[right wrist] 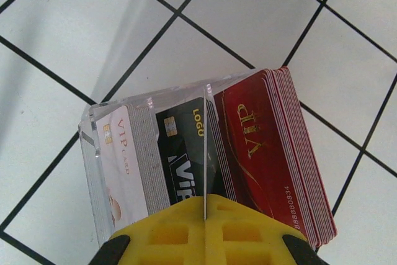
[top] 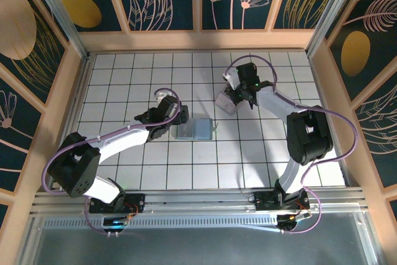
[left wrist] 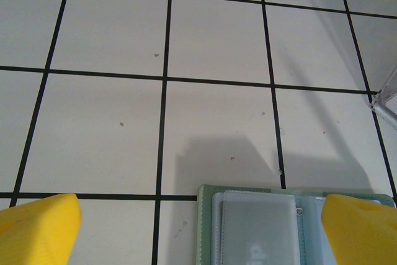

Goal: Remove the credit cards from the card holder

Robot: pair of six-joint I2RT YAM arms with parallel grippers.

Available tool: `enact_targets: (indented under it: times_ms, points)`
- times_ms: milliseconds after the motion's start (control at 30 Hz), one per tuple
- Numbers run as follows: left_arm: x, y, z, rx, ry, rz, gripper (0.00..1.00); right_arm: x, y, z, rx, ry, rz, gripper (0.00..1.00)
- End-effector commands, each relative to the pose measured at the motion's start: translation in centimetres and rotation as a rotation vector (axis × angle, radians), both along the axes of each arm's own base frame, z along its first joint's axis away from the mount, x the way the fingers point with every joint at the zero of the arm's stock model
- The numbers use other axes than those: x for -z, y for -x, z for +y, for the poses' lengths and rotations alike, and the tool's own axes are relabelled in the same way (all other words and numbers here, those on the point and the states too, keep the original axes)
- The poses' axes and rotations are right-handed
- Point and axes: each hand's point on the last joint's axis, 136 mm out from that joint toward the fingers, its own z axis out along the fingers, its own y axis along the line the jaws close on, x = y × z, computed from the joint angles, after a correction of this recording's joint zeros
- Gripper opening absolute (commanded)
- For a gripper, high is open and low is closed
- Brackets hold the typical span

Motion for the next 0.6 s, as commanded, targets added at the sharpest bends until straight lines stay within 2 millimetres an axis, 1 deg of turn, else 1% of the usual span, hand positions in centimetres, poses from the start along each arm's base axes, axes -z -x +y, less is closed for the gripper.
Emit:
enact_targets:
  times_ms: [0, 267, 433, 467, 533, 567]
  points:
    - [0.2, 0.4, 1.0, -0.027, -0.017, 0.010, 0.99, 0.1, -0.2, 0.0, -0.024, 0.007, 0.027, 0.00]
    - [0.1, 0.4, 1.0, -0.028, -0.018, 0.010, 0.99, 1.4, 0.0, -0.3, -0.029, 0.020, 0.073, 0.00]
    - [0.1, 0.4, 1.1, -0.029, -0.020, 0.010, 0.99, 1.5, -0.2, -0.1, -0.028, 0.016, 0.082, 0.00]
    - [0.0, 0.4, 1.1, -0.031, -0.020, 0.009, 0.99, 1.4, -0.3, -0.2, -0.024, 0.014, 0.080, 0.01]
    - [0.1, 0.4, 1.2, -0.034, -0.021, 0.010, 0.99, 1.0, -0.4, -0.2, -0.020, 0.011, 0.071, 0.12]
    - [0.1, 0.4, 1.2, -0.032, -0.023, 0.010, 0.99, 0.8, -0.5, -0.2, -0.018, 0.010, 0.067, 0.14]
